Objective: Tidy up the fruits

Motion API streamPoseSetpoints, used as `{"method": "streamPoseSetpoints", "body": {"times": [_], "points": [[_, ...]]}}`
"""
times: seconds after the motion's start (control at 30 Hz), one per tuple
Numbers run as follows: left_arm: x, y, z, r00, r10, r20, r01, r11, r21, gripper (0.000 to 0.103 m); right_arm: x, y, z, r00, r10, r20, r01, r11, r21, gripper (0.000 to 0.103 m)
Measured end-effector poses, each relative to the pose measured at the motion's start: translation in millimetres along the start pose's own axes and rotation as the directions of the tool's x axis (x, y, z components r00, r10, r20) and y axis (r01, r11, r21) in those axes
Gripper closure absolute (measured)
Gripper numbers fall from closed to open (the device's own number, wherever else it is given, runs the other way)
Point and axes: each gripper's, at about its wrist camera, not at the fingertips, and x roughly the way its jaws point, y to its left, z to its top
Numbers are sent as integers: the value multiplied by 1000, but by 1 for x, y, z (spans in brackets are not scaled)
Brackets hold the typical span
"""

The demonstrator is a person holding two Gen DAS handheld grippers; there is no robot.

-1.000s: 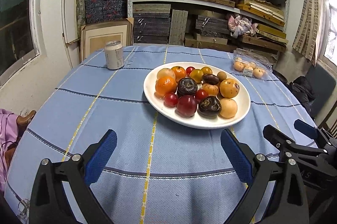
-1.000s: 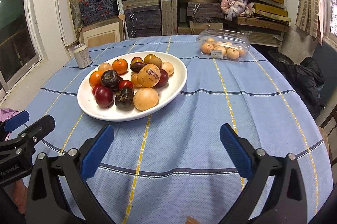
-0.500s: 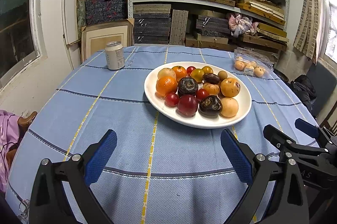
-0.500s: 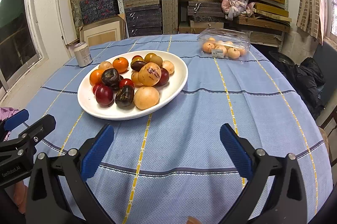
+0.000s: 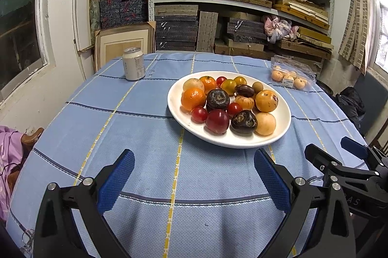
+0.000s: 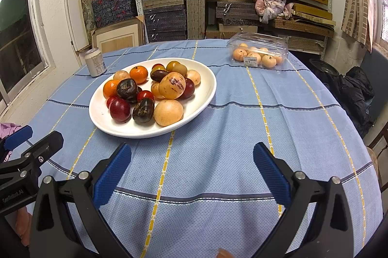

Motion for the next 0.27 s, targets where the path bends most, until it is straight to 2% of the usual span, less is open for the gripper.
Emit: {"method": "streamPoseSetpoints", "body": {"times": [0.27], "points": [[0, -2, -1, 1000, -12, -6, 12, 1000, 6, 4, 0, 0, 0, 1000, 1, -1, -1, 1000, -1, 4]]}}
